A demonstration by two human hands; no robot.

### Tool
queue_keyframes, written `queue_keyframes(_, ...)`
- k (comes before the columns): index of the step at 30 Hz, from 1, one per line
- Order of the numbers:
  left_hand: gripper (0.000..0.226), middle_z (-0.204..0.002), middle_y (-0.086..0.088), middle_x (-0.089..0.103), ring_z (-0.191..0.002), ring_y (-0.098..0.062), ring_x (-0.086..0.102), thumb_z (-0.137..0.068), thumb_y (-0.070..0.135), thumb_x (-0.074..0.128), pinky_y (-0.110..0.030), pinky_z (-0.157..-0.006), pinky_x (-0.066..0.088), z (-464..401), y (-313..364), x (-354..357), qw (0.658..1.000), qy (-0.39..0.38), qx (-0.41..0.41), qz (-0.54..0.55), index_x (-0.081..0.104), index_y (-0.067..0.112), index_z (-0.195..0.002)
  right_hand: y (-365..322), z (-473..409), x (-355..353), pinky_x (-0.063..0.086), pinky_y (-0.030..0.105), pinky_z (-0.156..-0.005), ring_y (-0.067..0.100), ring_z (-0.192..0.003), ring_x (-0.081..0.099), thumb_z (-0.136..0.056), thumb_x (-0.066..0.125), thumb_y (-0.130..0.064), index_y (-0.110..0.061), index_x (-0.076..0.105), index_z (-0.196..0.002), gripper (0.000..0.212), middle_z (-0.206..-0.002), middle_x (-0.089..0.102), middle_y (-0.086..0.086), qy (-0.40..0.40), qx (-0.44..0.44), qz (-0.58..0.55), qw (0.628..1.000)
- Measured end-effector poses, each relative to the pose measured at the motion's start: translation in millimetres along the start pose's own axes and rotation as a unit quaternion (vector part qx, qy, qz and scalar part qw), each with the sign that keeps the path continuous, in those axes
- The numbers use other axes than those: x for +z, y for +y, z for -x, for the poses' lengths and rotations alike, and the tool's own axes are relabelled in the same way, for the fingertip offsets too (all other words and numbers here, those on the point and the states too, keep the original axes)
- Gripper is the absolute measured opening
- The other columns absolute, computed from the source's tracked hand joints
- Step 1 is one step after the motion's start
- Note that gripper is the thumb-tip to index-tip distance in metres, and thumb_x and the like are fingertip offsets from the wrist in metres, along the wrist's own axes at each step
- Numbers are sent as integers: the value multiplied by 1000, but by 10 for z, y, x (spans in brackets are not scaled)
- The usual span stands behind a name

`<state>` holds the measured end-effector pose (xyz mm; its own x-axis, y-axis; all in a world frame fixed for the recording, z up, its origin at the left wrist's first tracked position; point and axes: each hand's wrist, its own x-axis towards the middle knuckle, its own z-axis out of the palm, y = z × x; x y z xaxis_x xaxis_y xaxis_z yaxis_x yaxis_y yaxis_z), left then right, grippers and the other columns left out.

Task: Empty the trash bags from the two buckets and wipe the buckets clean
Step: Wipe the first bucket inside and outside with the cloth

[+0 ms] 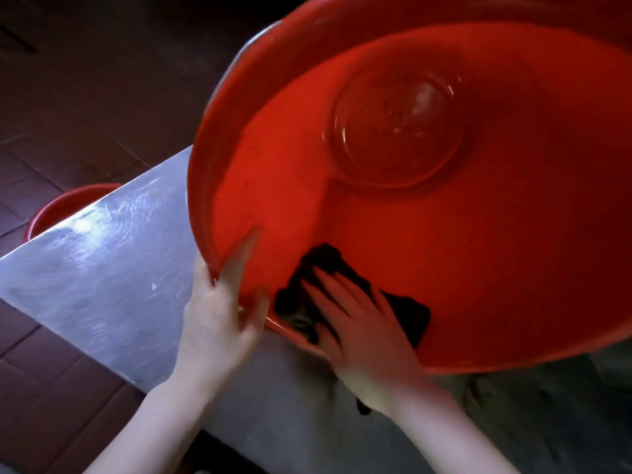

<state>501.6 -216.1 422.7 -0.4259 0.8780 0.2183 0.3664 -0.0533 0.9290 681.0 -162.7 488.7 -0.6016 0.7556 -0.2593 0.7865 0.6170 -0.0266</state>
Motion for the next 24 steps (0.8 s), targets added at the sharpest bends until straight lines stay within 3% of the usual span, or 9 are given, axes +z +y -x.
queue_keyframes(4, 58, -140, -1, 32, -78, -17, 57, -83, 23, 52, -45, -58, 58, -59, 232, -139, 996, -2, 79, -48, 43, 47, -135, 710, -323, -174, 12, 52, -115, 15, -146, 21, -94, 27, -47, -36, 32, -148, 55, -159, 22, -12, 12, 166, 126, 978)
queue_keyframes(7, 30, -144, -8, 31, -86, -20, 62, -96, 23, 45, -43, -55, 55, -222, 415, -335, 978, 21, 191, -82, 63, 30, -119, 951, -928, -174, 10, 57, -116, 18, -146, 19, -100, 30, -39, -32, 28, -150, 51, -160, 19, -10, 28, 236, 71, 969)
queue_keyframes(10, 28, -152, -15, 22, -115, -7, 50, -99, 18, 47, -41, -79, 54, -416, 427, -473, 966, 81, 225, -95, 70, 16, -115, 803, -1369, -143, 7, 57, -117, 21, -147, 16, -101, 25, -37, -30, 24, -152, 52, -161, 15, -7, 51, 273, -22, 961)
queue_keyframes(11, 29, -153, -15, 20, -117, 1, 45, -98, 20, 51, -30, -93, 50, -429, 375, -485, 969, 88, 213, -91, 66, 16, -122, 737, -1451, -133, 6, 58, -116, 22, -147, 17, -101, 24, -36, -29, 23, -153, 52, -161, 15, -6, 60, 288, -40, 955)
queue_keyframes(13, 46, -149, -2, 23, -119, 13, 40, -93, 36, 57, -9, -98, 37, -336, 229, -425, 985, 66, 154, -45, 51, 27, -138, 616, -1547, -146, 8, 58, -116, 24, -146, 19, -101, 26, -35, -29, 25, -152, 51, -161, 16, -6, 80, 304, -81, 946)
queue_keyframes(16, 61, -133, 4, 42, -103, -7, 56, -80, 55, 52, -23, -82, 53, -54, 72, -190, 999, -13, 22, 23, 34, 54, -139, 449, -1537, -93, 11, 56, -117, 23, -146, 19, -101, 28, -36, -28, 24, -153, 52, -161, 16, -6, 96, 258, -131, 952)
queue_keyframes(20, 64, -139, -15, 36, -113, -35, 53, -77, 49, 50, -49, -71, 58, 55, -8, -36, 1000, -8, 8, -13, 31, 57, -137, -6, -799, 83, 20, 50, -117, 21, -147, 21, -92, 31, -43, -22, 29, -151, 63, -160, 22, 1, 121, 48, -133, 983)
queue_keyframes(22, 68, -142, -15, 33, -107, -41, 57, -76, 47, 51, -51, -67, 58, 61, -26, -39, 1000, -8, 9, -6, 28, 58, -139, -174, -218, 181, 14, 41, -118, 14, -148, 15, -93, 28, -43, -30, 23, -152, 61, -161, 16, -8, 75, -30, -89, 993)
queue_keyframes(24, 66, -136, -5, 34, -89, -38, 62, -76, 47, 53, -47, -66, 59, 74, -25, -56, 1000, -4, 16, -3, 31, 56, -138, -58, 21, 174, 15, 38, -117, 11, -147, 17, -94, 24, -42, -33, 23, -152, 58, -160, 17, -13, 60, -24, -42, 997)
